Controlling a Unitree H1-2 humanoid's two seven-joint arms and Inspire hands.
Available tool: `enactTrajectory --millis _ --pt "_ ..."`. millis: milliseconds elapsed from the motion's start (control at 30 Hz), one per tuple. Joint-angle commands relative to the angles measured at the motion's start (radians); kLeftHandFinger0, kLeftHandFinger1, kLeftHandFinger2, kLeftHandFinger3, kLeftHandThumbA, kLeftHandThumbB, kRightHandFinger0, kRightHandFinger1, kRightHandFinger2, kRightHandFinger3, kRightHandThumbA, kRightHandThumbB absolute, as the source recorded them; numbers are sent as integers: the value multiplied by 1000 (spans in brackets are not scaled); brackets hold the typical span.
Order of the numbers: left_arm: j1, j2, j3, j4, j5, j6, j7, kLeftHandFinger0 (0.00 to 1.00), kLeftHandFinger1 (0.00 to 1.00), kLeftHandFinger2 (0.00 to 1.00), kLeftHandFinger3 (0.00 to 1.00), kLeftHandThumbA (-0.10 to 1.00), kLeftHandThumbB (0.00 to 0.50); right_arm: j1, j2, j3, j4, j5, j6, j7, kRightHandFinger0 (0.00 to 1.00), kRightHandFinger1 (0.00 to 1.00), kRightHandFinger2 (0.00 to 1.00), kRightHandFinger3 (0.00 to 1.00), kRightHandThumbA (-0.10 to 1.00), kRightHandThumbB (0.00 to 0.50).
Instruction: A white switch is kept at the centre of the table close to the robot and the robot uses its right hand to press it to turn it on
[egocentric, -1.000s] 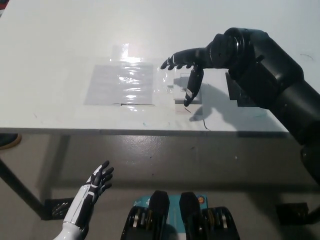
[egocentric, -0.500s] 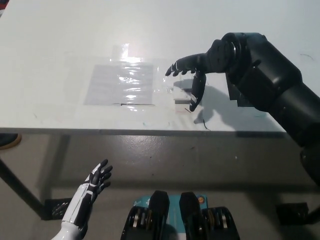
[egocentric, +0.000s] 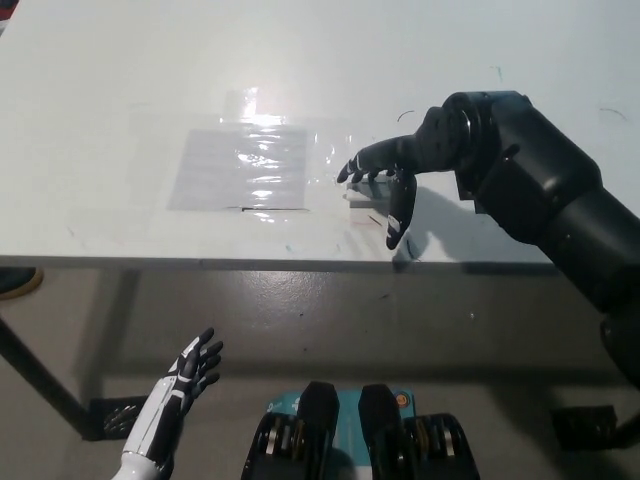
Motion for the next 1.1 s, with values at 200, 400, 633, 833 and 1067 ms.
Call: enactTrajectory --millis 200,400,633,833,1067 --pt "-1 7 3 -12 -5 -29 -9 1000 1000 1000 1000 1000 90 -47 -12 -15 -19 -22 3 39 1000 1000 1000 1000 1000 333" --pt "5 8 3 -17 -4 -25 -9 1000 1000 1000 1000 1000 91 -107 -34 -102 -86 25 62 41 1000 1000 1000 1000 1000 346" --pt "-10 4 6 -18 -8 -14 -7 1000 1000 1000 1000 1000 81 -195 -101 -376 -257 170 89 9 1000 1000 1000 1000 1000 276" --pt "-46 14 12 3 -12 -40 -13 1000 1000 1000 1000 1000 39 -200 -206 -533 -515 212 215 33 1000 1000 1000 1000 1000 302" --pt "-80 12 22 1 -27 -25 -15 1000 1000 1000 1000 1000 45 -82 -333 -714 -825 325 240 105 1000 1000 1000 1000 1000 291"
